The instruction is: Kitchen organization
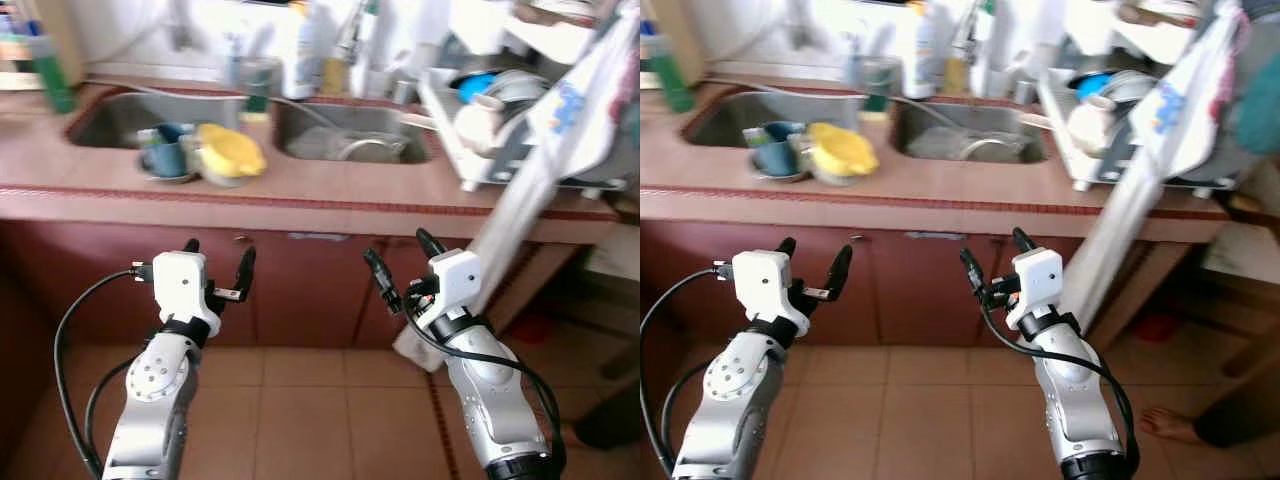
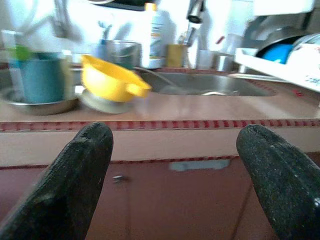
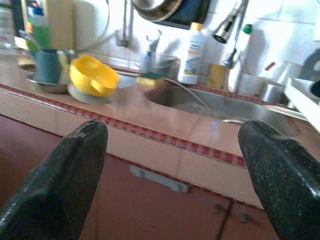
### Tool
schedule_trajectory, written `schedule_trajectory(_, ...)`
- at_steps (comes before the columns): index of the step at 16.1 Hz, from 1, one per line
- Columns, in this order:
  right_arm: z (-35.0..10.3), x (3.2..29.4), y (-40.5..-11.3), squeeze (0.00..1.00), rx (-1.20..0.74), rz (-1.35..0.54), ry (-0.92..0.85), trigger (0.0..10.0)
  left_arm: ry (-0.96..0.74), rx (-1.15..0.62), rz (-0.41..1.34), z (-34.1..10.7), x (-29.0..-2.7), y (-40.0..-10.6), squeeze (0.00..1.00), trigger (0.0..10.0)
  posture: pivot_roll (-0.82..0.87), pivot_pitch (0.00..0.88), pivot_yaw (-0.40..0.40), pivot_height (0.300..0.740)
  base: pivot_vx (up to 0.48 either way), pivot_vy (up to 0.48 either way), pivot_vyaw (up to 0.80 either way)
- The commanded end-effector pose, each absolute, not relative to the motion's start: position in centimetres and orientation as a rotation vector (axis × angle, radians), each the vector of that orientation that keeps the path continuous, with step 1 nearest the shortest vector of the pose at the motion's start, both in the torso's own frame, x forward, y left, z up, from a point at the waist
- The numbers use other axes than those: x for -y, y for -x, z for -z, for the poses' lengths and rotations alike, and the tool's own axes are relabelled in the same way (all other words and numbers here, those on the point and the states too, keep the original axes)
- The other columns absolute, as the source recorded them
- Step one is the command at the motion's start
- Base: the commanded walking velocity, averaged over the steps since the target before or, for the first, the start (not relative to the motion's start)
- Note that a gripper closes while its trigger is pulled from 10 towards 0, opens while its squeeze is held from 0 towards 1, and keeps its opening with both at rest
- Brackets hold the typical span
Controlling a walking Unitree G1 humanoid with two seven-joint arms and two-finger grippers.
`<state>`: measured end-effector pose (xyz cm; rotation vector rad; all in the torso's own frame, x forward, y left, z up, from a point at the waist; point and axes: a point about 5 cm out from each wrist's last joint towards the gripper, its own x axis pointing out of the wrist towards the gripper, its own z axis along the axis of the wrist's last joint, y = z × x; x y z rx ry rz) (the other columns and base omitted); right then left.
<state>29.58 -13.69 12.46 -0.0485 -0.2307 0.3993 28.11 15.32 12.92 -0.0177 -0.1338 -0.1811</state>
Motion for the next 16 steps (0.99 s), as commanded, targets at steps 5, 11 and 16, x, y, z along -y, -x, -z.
schedule_trajectory(5,-12.79,13.78,-29.53,0.00,0.231,-0.397,0.050,10.0,0.013,0.126,0.191,-13.08,-15.19,-27.94,0.00,10.0,-0.09,0.000,-0.046,0.740,0.296,0.000,0.00)
schedule_trajectory(11,-12.97,13.69,-29.52,0.00,0.232,-0.402,0.056,10.0,0.006,0.128,0.193,-13.45,-15.22,-27.98,0.00,10.0,-0.08,0.016,-0.044,0.740,0.298,0.000,0.00)
schedule_trajectory(16,-13.14,13.72,-29.64,0.00,0.237,-0.395,0.054,10.0,-0.001,0.137,0.196,-13.89,-15.16,-28.19,0.00,10.0,-0.08,0.026,-0.036,0.740,0.302,0.000,0.00)
